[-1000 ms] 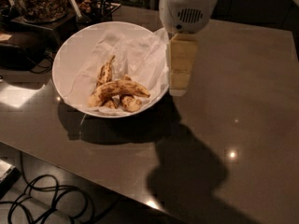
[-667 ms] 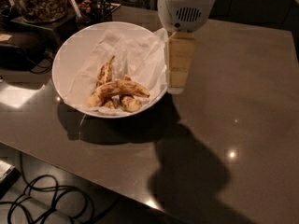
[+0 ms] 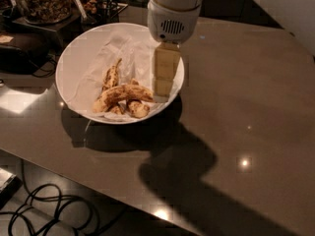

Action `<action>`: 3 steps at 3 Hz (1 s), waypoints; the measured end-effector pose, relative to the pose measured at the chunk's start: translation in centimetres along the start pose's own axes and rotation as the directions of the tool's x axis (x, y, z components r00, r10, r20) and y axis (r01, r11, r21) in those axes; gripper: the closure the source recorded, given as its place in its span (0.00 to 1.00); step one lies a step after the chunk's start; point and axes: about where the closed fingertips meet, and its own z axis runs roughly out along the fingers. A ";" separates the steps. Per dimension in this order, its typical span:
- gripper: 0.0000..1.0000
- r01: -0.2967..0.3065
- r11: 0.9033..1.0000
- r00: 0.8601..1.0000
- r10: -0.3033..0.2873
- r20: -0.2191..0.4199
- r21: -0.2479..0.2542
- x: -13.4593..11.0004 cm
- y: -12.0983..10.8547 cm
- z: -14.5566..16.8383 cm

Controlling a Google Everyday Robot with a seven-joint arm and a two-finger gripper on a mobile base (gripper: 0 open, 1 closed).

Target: Pick banana from white bowl

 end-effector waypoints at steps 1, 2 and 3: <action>0.00 -0.028 0.998 1.000 0.029 0.012 -0.054 -1.2 -0.1 1.8; 0.00 -0.061 0.995 0.998 0.063 0.021 -0.084 -2.0 0.1 2.9; 0.00 -0.026 0.999 0.998 0.029 0.058 -0.047 -2.4 0.1 2.4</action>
Offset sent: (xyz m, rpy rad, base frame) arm -0.0018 0.0238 -0.0385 0.0334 0.1684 -0.0812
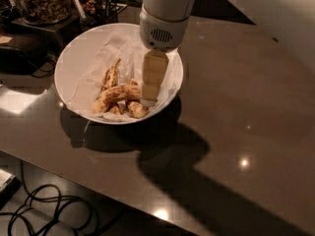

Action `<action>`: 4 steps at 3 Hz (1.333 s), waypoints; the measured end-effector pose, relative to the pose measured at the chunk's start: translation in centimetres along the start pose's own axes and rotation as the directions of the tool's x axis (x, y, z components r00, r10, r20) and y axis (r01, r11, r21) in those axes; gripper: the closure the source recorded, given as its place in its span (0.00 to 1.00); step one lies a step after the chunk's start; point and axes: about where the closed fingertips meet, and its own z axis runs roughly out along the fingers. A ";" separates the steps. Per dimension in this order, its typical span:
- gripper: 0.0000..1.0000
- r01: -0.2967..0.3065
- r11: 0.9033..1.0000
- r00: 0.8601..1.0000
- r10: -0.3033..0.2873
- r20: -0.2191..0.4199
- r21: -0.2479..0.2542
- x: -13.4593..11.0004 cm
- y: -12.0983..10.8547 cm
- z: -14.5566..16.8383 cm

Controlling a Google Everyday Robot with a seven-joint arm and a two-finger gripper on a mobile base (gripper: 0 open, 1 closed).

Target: Pick banana from white bowl

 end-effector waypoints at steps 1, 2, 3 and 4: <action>0.00 0.041 0.998 0.999 -0.042 0.016 0.037 -0.7 0.3 0.1; 0.00 0.091 0.994 0.996 -0.092 0.014 0.060 -1.5 0.4 0.6; 0.00 0.124 0.990 0.992 -0.124 -0.003 0.066 -2.3 0.1 1.4; 0.13 0.147 0.987 0.989 -0.146 -0.019 0.065 -2.8 -0.2 1.9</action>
Offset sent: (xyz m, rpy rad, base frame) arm -0.0032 0.0243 -0.0068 -0.0230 -0.1086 0.1303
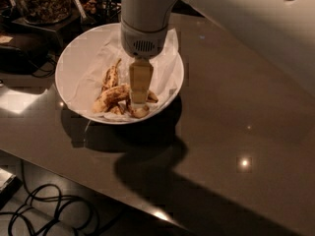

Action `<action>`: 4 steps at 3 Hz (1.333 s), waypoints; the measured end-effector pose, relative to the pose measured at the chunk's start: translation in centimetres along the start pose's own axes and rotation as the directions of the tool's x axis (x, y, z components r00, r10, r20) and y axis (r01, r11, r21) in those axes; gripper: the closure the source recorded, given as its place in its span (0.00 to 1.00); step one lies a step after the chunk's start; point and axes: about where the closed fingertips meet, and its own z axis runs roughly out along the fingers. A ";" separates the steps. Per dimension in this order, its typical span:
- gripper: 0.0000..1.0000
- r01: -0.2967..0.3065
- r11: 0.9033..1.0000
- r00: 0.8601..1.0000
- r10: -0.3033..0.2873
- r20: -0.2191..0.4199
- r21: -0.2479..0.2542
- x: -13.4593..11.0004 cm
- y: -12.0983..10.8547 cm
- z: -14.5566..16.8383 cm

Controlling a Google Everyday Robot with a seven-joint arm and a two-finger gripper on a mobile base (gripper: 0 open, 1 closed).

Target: Pick banana from white bowl

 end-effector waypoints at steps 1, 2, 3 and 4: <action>0.22 0.014 1.000 1.000 -0.014 -0.007 -0.009 -0.5 -0.4 0.5; 0.30 0.016 1.000 1.000 -0.016 -0.002 -0.024 -1.0 -0.6 0.9; 0.39 0.015 0.998 1.000 -0.014 0.015 -0.056 -1.4 -0.6 1.3; 0.43 0.003 0.994 0.999 0.002 0.045 -0.110 -1.8 -0.4 2.1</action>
Offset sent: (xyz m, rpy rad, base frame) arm 0.0097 0.0156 -0.0076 -0.0095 0.0448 0.0228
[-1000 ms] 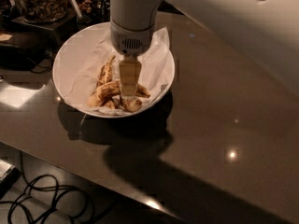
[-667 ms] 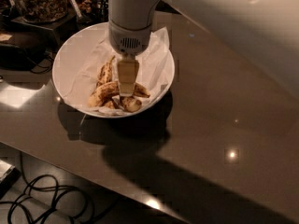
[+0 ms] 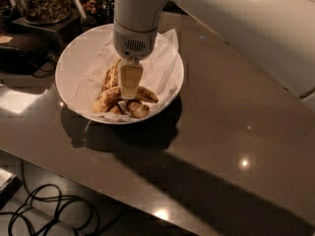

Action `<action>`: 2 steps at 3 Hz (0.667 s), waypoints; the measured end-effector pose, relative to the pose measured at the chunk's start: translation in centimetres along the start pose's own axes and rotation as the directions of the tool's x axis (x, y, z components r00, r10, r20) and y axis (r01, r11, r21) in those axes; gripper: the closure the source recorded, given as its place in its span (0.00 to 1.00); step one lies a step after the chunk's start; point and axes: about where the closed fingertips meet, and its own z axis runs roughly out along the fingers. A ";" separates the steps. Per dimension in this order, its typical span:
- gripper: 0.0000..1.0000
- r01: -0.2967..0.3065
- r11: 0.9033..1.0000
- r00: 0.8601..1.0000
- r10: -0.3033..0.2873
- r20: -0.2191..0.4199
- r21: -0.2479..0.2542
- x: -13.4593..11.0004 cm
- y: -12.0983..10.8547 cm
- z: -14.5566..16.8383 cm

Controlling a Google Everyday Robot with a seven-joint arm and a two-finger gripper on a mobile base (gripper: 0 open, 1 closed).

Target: Pick banana from white bowl

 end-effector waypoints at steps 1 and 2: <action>0.42 -0.009 0.999 1.000 0.011 0.027 -0.050 -0.3 0.2 0.8; 0.39 -0.009 0.994 0.999 0.014 0.047 -0.110 -0.7 0.2 2.2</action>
Offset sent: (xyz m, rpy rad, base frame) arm -0.0025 0.0123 -0.0345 0.0462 0.2011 0.0312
